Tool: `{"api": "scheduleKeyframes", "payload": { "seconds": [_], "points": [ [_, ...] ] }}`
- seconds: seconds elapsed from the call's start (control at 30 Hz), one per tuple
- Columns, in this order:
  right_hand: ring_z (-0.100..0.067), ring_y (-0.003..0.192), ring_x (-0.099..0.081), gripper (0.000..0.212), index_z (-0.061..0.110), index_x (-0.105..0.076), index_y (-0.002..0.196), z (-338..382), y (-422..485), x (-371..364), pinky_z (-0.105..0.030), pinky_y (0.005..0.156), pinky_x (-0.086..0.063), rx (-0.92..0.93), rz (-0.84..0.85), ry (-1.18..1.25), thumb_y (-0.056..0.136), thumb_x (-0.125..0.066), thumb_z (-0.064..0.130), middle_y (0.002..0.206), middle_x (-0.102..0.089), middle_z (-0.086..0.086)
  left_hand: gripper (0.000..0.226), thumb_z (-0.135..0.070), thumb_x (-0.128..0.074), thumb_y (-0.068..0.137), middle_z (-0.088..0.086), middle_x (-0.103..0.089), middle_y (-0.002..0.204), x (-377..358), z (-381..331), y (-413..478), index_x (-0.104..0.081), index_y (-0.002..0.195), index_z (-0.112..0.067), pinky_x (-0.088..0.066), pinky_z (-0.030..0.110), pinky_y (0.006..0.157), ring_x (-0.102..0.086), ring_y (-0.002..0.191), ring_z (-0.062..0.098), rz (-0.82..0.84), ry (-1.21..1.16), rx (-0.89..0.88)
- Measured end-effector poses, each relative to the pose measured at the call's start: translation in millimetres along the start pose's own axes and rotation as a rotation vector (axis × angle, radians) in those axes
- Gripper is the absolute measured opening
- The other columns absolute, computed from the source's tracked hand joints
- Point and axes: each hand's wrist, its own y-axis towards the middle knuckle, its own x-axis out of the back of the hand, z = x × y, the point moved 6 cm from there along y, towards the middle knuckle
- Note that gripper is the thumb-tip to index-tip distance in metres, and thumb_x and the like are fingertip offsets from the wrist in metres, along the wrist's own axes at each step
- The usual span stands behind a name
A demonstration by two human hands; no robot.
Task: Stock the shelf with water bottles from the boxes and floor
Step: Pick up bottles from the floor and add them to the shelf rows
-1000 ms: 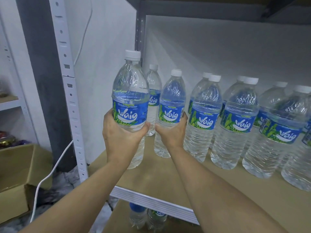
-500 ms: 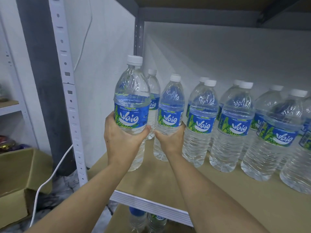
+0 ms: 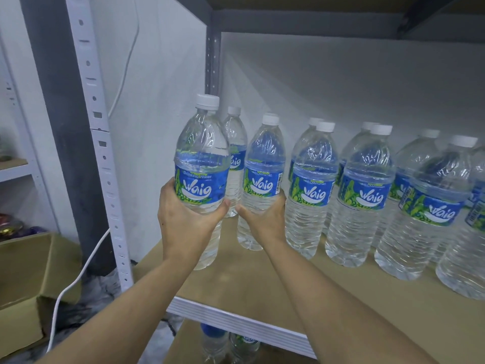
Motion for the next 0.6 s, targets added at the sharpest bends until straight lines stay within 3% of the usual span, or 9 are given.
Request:
{"api": "scheduleKeyframes", "payload": {
  "seconds": [0.13, 0.23, 0.3, 0.6],
  "points": [
    [-0.015, 0.149, -0.019, 0.116, 0.023, 0.005, 0.157, -29, -30, 4, -0.029, 0.116, -0.021, 0.015, 0.179, -0.196, 0.077, -0.079, 0.027, 0.164, -0.011, 0.004, 0.083, -0.036, -0.093, 0.052, 0.0, -0.06, 0.111, -2, 5, 0, -0.053, 0.121, -0.012, -0.042, 0.021, 0.086, -0.058, 0.1, 0.013, -0.028, 0.022, 0.011],
    [-0.014, 0.148, -0.02, 0.112, 0.035, 0.019, 0.153, -41, -49, 10, -0.027, 0.112, -0.024, 0.045, 0.232, -0.274, 0.083, -0.068, 0.028, 0.164, -0.011, 0.009, 0.082, -0.038, -0.092, 0.052, 0.001, -0.061, 0.11, -6, 11, -1, -0.053, 0.119, -0.011, -0.047, 0.032, 0.092, -0.059, 0.101, 0.017, -0.05, 0.025, 0.039],
    [-0.017, 0.148, -0.022, 0.108, 0.03, 0.021, 0.153, -44, -53, 11, -0.029, 0.112, -0.027, 0.038, 0.257, -0.316, 0.086, -0.064, 0.03, 0.164, -0.014, 0.006, 0.081, -0.04, -0.092, 0.052, 0.0, -0.061, 0.109, -11, 17, -1, -0.053, 0.118, -0.012, -0.049, 0.038, 0.093, -0.059, 0.101, 0.018, -0.052, 0.03, 0.054],
    [-0.022, 0.148, -0.023, 0.097, 0.019, 0.012, 0.156, -43, -54, 11, -0.033, 0.114, -0.028, 0.031, 0.247, -0.344, 0.092, -0.061, 0.027, 0.162, -0.02, -0.007, 0.083, -0.038, -0.091, 0.054, 0.001, -0.058, 0.114, -41, 25, 21, -0.051, 0.122, -0.011, -0.046, 0.026, 0.091, -0.057, 0.103, 0.014, -0.012, 0.017, 0.043]
  ]
}}
